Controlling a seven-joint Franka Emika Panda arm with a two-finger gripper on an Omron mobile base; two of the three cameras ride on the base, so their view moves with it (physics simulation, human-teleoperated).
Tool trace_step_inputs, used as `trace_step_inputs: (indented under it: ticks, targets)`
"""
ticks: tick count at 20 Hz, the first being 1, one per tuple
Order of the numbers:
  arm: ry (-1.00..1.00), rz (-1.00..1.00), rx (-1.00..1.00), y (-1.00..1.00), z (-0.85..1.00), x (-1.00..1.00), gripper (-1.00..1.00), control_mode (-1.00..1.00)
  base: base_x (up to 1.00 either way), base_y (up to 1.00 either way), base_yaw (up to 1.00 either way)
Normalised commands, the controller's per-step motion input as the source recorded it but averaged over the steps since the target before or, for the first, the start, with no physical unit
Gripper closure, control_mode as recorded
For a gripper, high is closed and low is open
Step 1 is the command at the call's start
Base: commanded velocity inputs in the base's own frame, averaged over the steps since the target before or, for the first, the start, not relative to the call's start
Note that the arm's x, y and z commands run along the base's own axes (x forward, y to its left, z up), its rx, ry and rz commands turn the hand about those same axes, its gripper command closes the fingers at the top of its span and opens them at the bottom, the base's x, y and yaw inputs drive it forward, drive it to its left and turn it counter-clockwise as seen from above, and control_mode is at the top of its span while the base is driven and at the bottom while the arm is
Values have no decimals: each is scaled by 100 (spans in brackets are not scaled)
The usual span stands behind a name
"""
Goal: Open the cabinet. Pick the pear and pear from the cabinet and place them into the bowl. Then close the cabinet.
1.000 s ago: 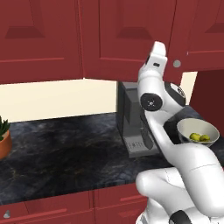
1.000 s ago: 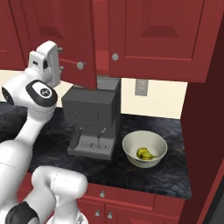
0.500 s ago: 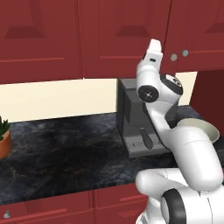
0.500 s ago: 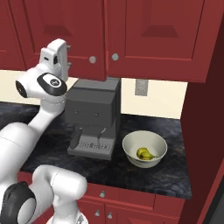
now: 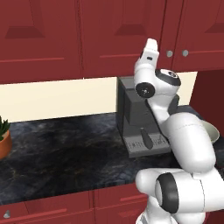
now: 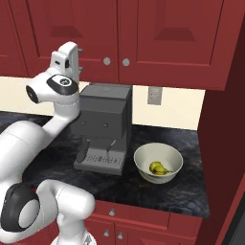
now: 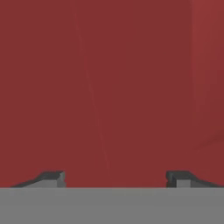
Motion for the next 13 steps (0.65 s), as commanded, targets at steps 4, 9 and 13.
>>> trace_step_inputs:
  ticks: [4,9,13]
  targets:
    - [0,0,0,-7,-17,29,-100,-100,0,0,0]
    - [0,1,-1,-8,-4,7,-100,-100,0,0,0]
    - [6,2,-3,-7,0,-3,-100,-100,0,0,0]
